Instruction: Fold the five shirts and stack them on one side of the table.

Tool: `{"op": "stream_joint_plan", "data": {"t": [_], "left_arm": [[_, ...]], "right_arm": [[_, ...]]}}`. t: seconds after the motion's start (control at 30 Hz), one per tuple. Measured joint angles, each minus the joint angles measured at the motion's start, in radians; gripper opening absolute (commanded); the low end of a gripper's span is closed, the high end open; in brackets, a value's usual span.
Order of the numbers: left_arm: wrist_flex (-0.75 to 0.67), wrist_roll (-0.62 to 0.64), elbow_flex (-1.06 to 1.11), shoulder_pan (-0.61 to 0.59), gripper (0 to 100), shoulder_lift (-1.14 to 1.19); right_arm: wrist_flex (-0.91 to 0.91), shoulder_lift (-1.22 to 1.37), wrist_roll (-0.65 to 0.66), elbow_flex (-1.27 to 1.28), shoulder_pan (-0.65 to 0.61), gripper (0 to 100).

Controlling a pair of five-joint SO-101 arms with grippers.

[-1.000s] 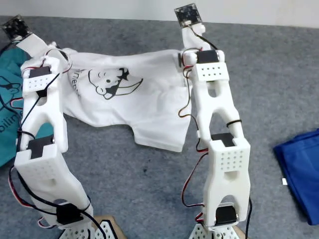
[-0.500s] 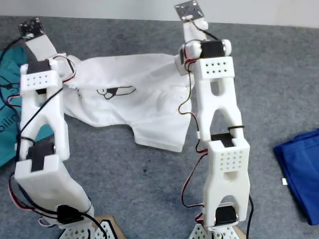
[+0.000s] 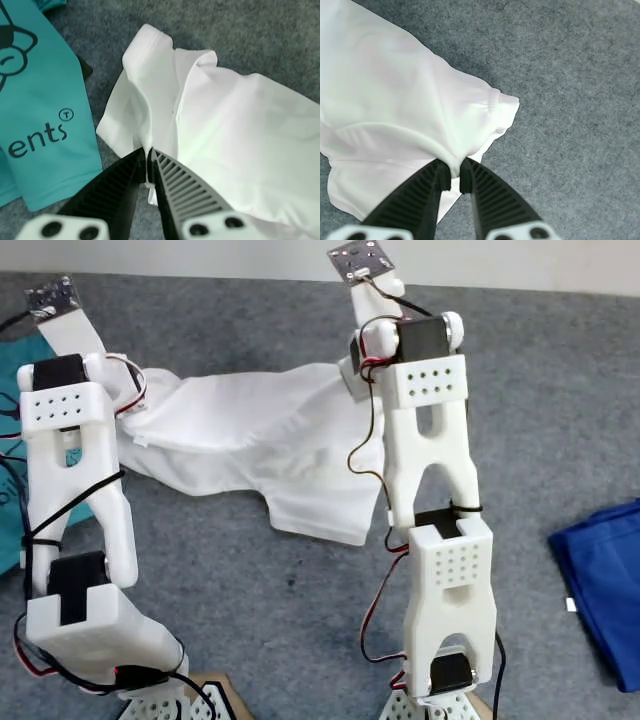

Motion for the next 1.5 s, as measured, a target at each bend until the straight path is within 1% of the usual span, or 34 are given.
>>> {"op": "stream_joint_plan", "data": {"t": [0.07,0.17,0.23,0.4,0.6,0.77,0.9,1.03,1.27,1.37,1.5], "left_arm": [[0.029,-0.020,0.000,-0.006,1,0.000],[0.080,-0.110,0.026,-0.009,1,-0.002],[0.092,-0.147,0.060,-0.009,1,-0.002],[0.095,-0.163,0.124,-0.009,1,-0.002],[0.103,-0.164,0.135,-0.009,1,-0.014],[0.104,-0.164,0.201,-0.009,1,-0.169],[0.101,-0.164,0.319,-0.009,1,-0.344],[0.009,-0.164,0.477,-0.020,1,-0.422],[-0.207,-0.164,0.647,-0.123,1,-0.427],[-0.256,-0.164,0.660,-0.169,1,-0.427],[-0.272,-0.164,0.661,-0.183,1,-0.427]], "right_arm": [[0.002,0.000,0.000,0.002,0.000,0.7],[0.002,-0.002,0.000,0.038,0.000,0.7],[0.002,-0.018,0.000,0.084,0.000,0.7],[0.002,-0.167,0.006,0.265,-0.008,0.7],[0.002,-0.368,0.006,0.499,-0.021,0.7],[0.002,-0.446,0.006,0.620,-0.021,0.7],[0.002,-0.476,0.006,0.671,-0.021,0.7],[0.002,-0.489,0.006,0.733,-0.038,0.7],[0.002,-0.557,0.006,0.796,-0.069,0.7],[0.002,-0.597,0.006,0.796,-0.069,0.7],[0.002,-0.635,0.006,0.796,-0.074,0.7]]}}
